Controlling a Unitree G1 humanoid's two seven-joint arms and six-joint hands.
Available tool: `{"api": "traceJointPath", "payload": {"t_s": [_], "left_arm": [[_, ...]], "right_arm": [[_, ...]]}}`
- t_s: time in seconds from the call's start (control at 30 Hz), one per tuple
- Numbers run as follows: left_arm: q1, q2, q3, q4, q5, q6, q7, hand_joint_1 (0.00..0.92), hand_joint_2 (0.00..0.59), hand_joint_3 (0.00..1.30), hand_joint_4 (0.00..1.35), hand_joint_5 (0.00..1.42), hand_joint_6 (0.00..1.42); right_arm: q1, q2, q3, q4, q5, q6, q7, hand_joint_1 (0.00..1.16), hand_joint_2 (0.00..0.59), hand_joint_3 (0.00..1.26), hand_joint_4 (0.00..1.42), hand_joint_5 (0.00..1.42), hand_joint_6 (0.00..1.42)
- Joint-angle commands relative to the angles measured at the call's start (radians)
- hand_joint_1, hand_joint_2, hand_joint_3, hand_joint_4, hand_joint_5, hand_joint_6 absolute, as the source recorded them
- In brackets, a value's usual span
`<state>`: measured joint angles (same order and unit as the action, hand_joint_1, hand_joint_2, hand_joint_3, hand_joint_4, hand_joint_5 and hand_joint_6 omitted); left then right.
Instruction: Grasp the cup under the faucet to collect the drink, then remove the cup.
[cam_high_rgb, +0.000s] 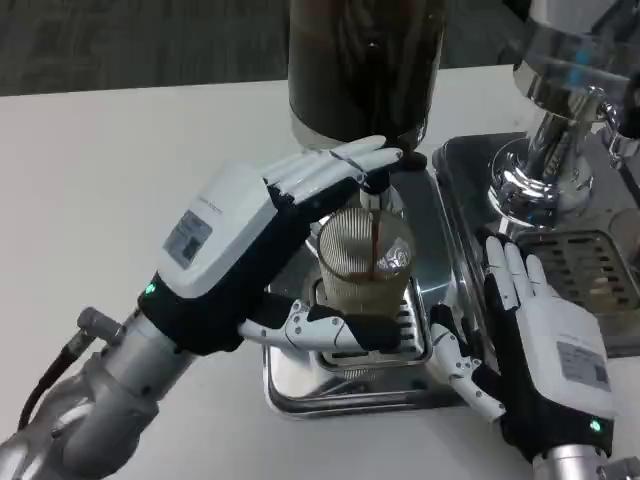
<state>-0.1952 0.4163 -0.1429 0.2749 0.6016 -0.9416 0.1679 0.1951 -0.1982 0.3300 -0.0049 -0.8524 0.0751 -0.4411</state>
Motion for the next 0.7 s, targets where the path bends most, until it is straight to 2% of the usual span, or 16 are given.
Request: {"api": "traceJointPath", "payload": {"t_s": [0.03,0.17,0.2,0.3,0.37,0.43,0.7], "left_arm": [[0.035,0.031,-0.042,-0.009,0.058,-0.030,-0.005,0.000,0.089,0.27,0.20,0.37,0.38],[0.036,0.041,-0.052,-0.013,0.069,-0.024,0.013,0.000,0.091,0.27,0.20,0.37,0.38],[0.036,0.043,-0.055,-0.012,0.072,-0.021,0.019,0.000,0.093,0.27,0.20,0.37,0.38],[0.032,0.050,-0.061,-0.005,0.082,-0.016,0.032,0.000,0.096,0.27,0.20,0.37,0.38],[0.031,0.056,-0.066,-0.003,0.094,-0.012,0.040,0.000,0.098,0.27,0.20,0.37,0.38],[0.030,0.060,-0.072,-0.001,0.102,-0.007,0.046,0.000,0.100,0.28,0.20,0.37,0.38],[0.027,0.073,-0.086,-0.009,0.149,0.009,0.080,0.000,0.103,0.28,0.20,0.37,0.37]], "right_arm": [[-0.005,0.001,-0.002,0.011,0.019,-0.012,-0.005,0.12,0.424,0.00,0.00,0.00,0.12],[-0.005,-0.002,-0.009,0.013,0.056,-0.048,-0.006,0.19,0.378,0.00,0.00,0.00,0.14],[-0.007,-0.004,-0.015,0.017,0.084,-0.074,-0.003,0.21,0.350,0.00,0.00,0.00,0.15],[-0.013,-0.004,-0.034,0.035,0.165,-0.139,0.010,0.29,0.314,0.00,0.00,0.00,0.16],[-0.023,-0.002,-0.050,0.062,0.233,-0.188,0.032,0.30,0.305,0.00,0.00,0.00,0.18],[-0.030,-0.003,-0.060,0.082,0.270,-0.222,0.043,0.30,0.304,0.00,0.00,0.00,0.18],[-0.037,-0.008,-0.068,0.108,0.297,-0.268,0.055,0.32,0.296,0.00,0.00,0.00,0.19]]}}
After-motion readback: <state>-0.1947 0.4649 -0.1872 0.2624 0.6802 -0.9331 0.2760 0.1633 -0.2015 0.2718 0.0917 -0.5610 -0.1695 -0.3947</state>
